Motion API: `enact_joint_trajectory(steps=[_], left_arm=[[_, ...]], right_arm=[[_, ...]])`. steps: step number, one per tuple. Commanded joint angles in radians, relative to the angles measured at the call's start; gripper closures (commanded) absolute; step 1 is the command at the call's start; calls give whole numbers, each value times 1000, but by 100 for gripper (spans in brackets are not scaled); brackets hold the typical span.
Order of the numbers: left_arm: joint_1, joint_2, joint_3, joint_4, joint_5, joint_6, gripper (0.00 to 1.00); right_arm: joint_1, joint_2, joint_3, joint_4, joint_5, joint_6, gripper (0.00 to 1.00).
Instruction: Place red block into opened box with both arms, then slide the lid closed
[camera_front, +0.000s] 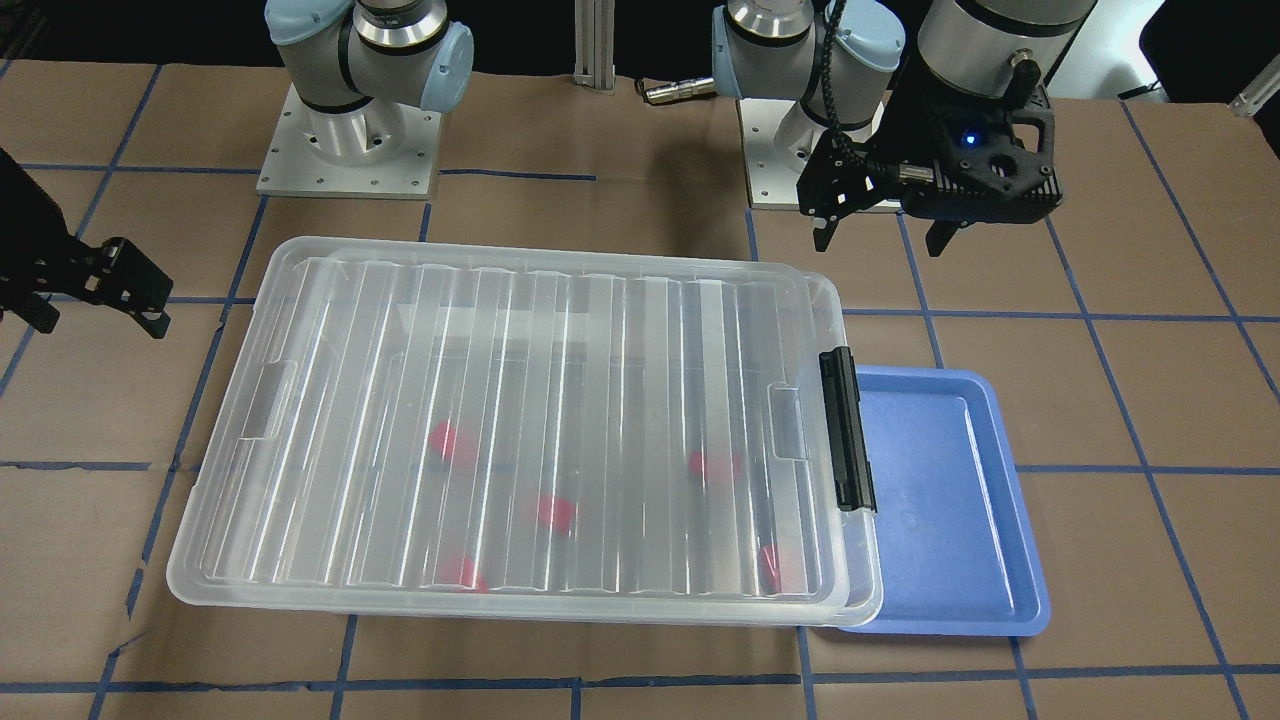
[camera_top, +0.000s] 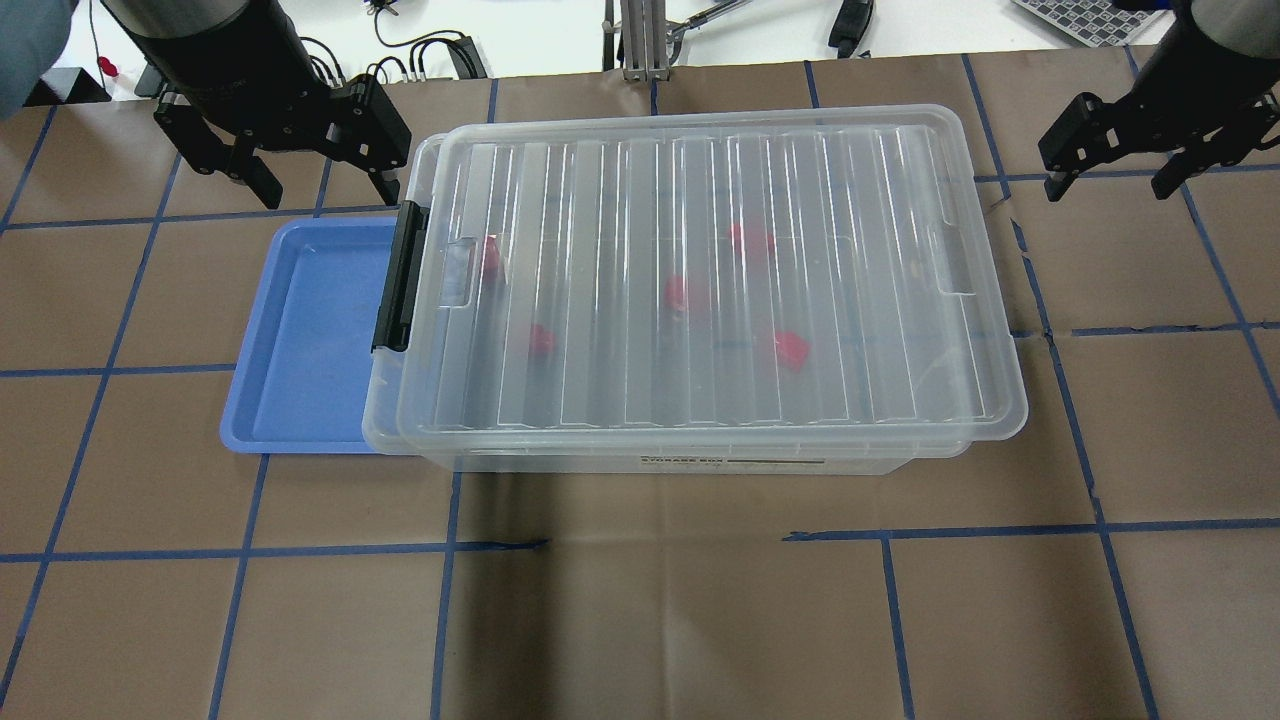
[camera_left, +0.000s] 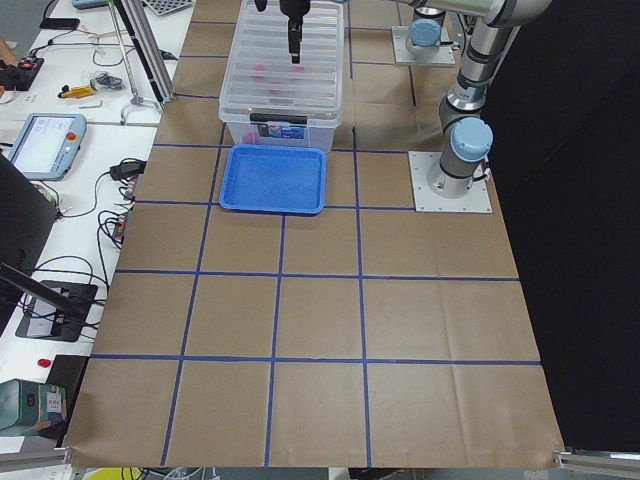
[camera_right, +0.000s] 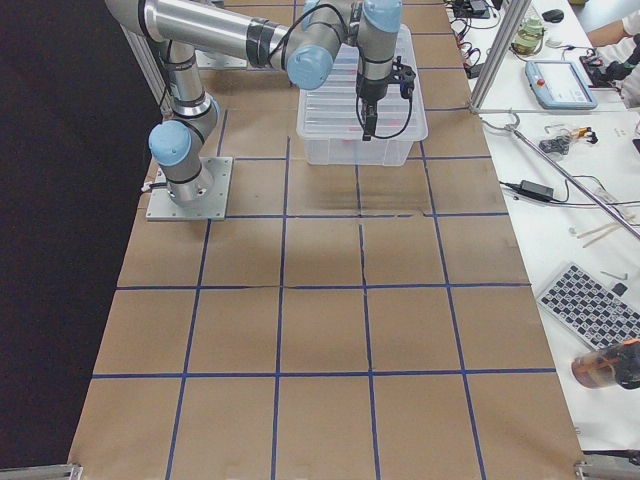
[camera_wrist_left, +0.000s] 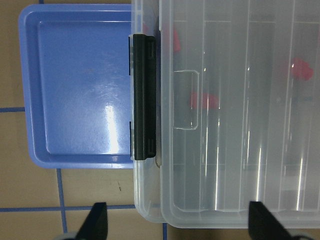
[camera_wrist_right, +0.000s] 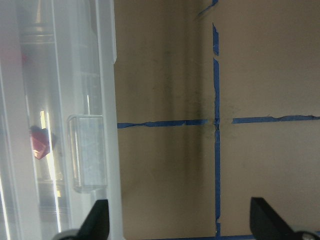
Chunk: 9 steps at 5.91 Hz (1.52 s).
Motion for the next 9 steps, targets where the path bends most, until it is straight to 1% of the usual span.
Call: enact_joint_trajectory(steps=[1,2,3,5,9], left_arm=[[0,0,0,0,0,0,2],[0,0,0,0,0,0,2],[0,0,0,0,0,0,2],[0,0,0,0,0,0,2],[0,0,0,0,0,0,2]], right_arm=[[165,-18,-53,56,0,241,0],[241,-12,-98,94,4,344,0],[269,-12,-104,126,9,363,0],[270,-21,-104,152,9,365,0],[270,-19,-98,152,0,359,0]])
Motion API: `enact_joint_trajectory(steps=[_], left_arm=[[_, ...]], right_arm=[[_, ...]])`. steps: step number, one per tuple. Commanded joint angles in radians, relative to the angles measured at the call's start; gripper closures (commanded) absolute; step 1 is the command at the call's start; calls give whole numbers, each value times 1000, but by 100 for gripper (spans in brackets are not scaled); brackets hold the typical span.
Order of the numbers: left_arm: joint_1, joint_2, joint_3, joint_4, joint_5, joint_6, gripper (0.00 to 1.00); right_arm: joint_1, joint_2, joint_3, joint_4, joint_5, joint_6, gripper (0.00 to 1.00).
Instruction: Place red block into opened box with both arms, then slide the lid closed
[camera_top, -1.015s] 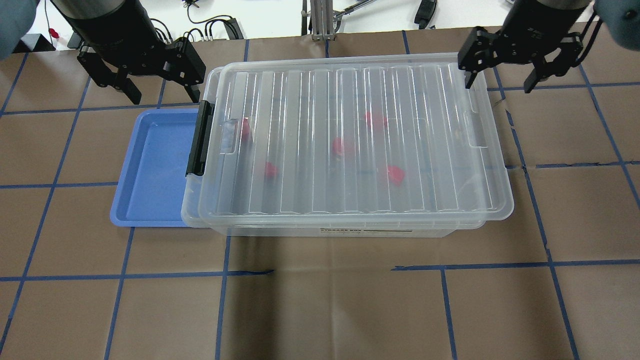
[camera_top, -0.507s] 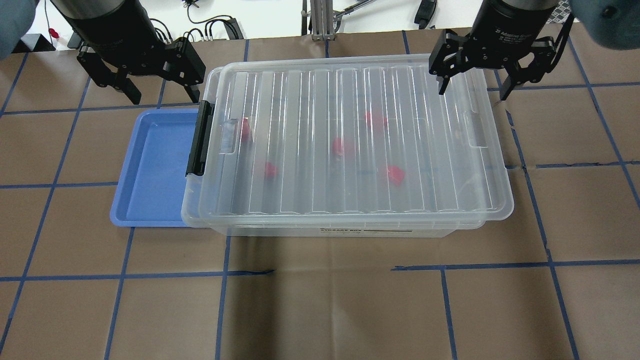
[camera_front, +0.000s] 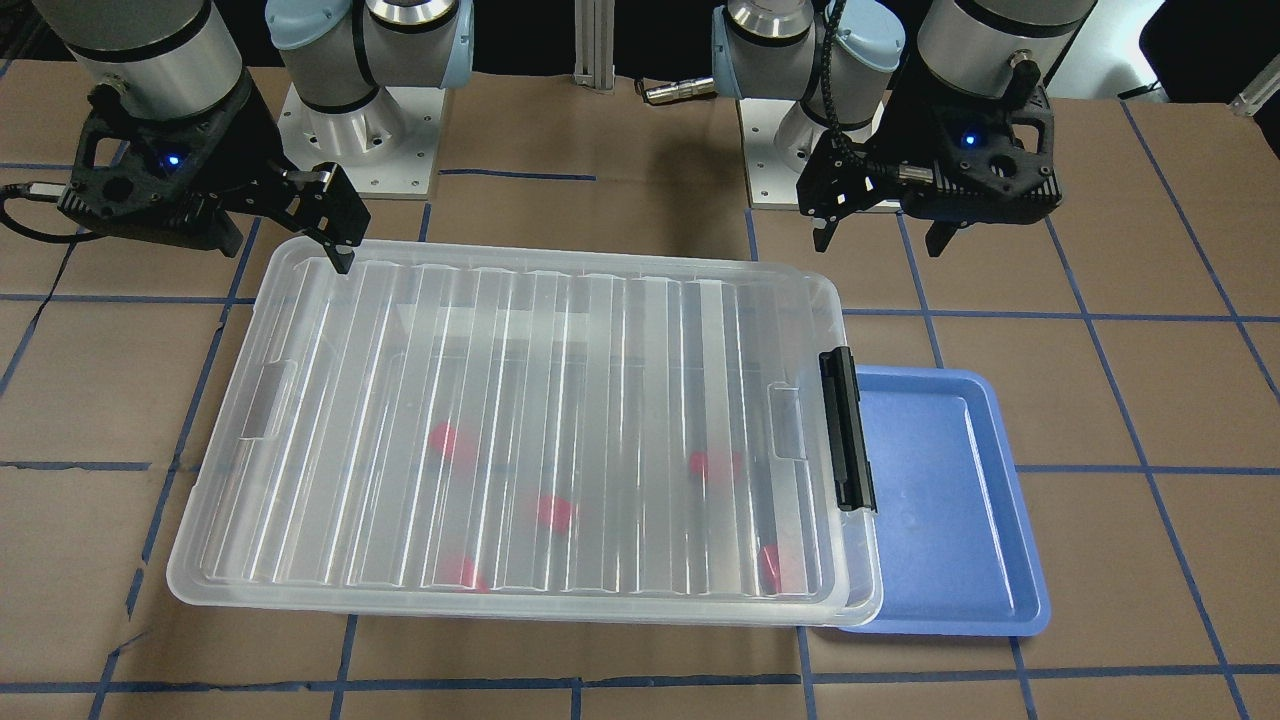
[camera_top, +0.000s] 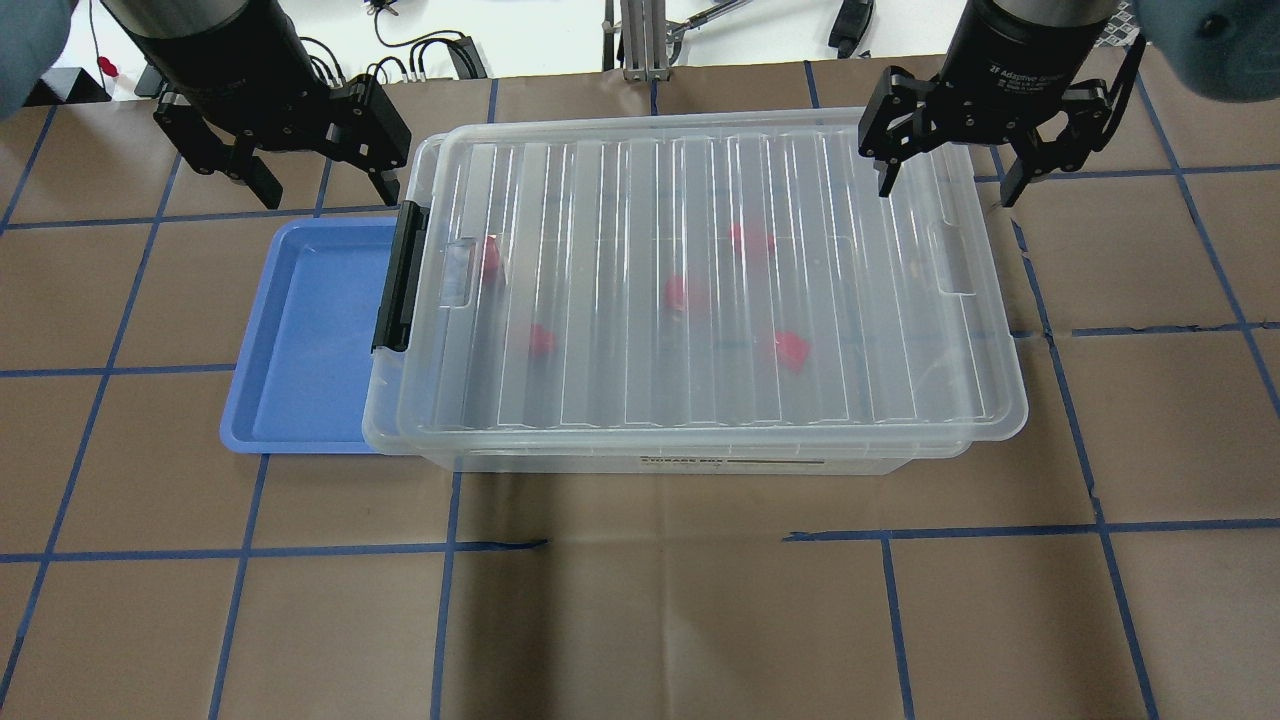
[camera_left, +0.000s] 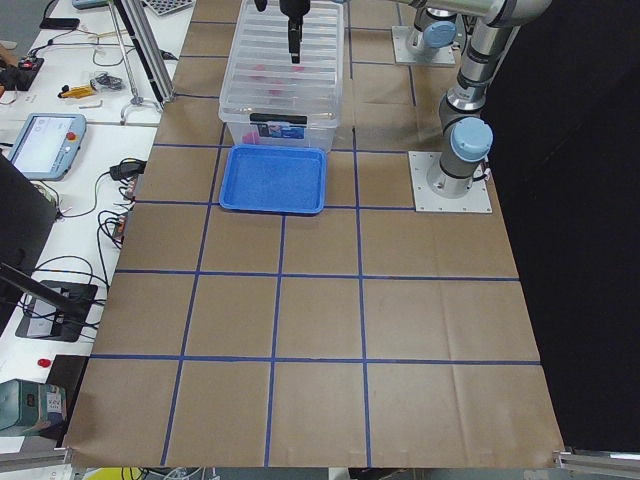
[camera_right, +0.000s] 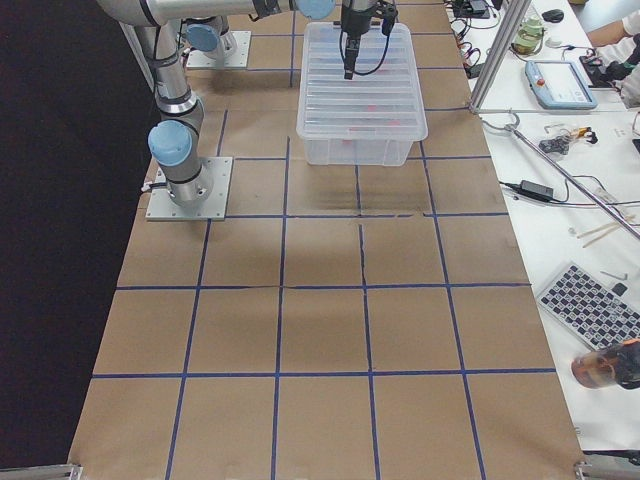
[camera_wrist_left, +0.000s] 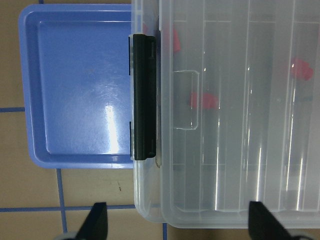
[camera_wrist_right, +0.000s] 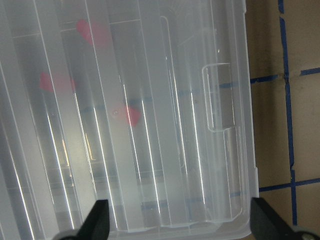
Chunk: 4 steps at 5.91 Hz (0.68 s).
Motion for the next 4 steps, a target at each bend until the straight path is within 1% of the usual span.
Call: enact_joint_trajectory(steps=[1,4], left_arm=[[0,0,0,0,0,0,2],[0,0,0,0,0,0,2]], right_arm=[[-1,-1,0,0,-1,-1,0],[-1,0,9,3,-1,-11,0]])
